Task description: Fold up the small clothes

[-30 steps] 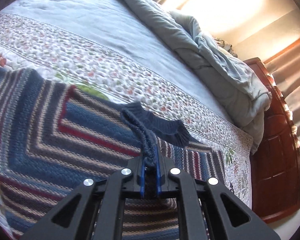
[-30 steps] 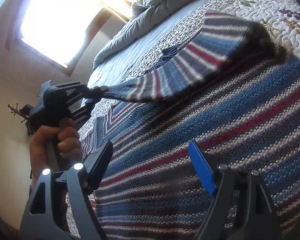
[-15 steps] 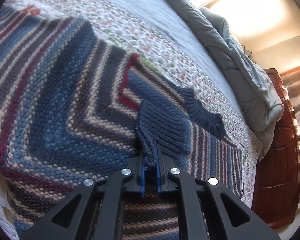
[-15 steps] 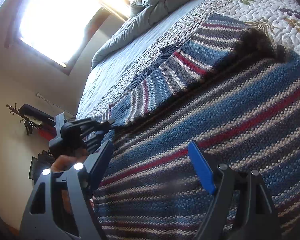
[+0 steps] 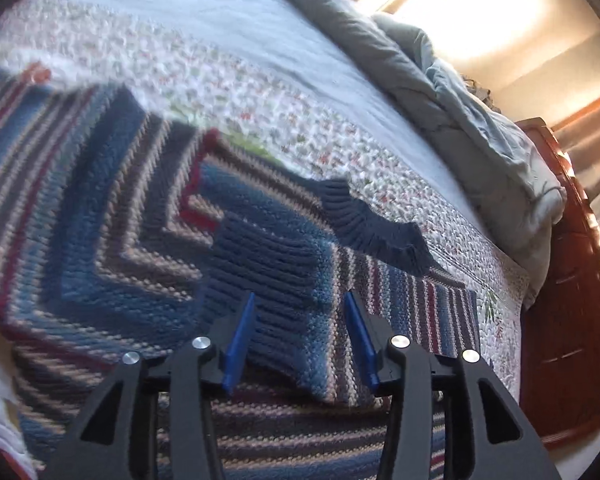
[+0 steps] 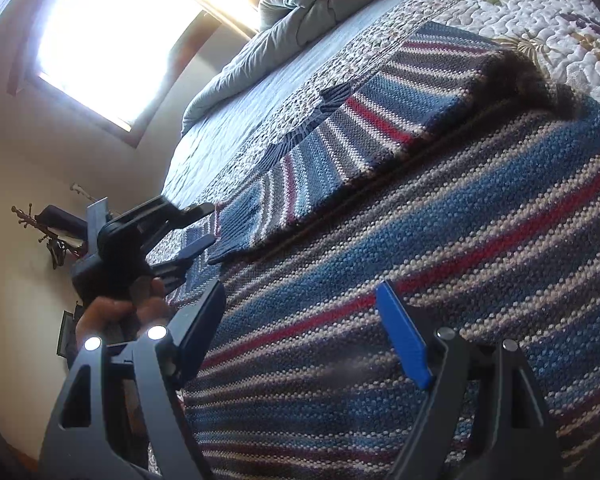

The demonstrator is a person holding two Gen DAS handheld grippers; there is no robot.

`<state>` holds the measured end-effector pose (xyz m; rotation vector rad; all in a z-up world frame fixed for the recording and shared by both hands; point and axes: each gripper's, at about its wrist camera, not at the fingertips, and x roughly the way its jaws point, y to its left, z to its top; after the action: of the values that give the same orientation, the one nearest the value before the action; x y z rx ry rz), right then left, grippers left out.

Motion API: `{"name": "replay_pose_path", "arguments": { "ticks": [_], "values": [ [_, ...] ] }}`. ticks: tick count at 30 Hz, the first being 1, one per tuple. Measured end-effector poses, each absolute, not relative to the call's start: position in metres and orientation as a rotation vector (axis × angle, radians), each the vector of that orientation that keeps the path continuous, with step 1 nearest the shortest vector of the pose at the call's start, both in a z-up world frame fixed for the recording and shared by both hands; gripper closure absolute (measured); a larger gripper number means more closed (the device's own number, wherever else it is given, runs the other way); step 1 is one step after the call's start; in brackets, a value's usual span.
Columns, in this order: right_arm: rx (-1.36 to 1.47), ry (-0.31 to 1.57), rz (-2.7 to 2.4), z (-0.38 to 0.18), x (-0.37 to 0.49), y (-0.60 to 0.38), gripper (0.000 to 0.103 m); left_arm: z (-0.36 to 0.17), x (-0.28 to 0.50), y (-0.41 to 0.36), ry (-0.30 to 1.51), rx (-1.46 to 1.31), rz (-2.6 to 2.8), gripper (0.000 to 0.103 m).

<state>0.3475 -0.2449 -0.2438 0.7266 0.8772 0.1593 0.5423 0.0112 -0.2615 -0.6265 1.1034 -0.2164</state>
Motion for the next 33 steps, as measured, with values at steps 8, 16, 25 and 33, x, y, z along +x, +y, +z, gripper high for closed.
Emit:
{"name": "replay_pose_path", "arguments": {
  "ticks": [8, 16, 25, 33],
  "values": [
    [0.616, 0.852, 0.144, -0.234, 0.349, -0.234, 0.024, -0.274, 0.532, 0.034, 1.119, -0.675, -0.233, 0.059],
    [0.462, 0.814, 0.109, -0.225, 0.346, -0.217, 0.018, -0.249, 0.491, 0.091, 1.079, -0.648, -0.221, 0.039],
    [0.407, 0.826, 0.103, -0.231, 0.350, -0.203, 0.017, -0.237, 0.465, 0.185, 1.022, -0.667, -0.102, 0.023],
    [0.394, 0.849, 0.087, -0.240, 0.355, -0.200, 0.016, -0.253, 0.462, 0.331, 0.916, -0.750, 0.208, 0.022]
  ]
}}
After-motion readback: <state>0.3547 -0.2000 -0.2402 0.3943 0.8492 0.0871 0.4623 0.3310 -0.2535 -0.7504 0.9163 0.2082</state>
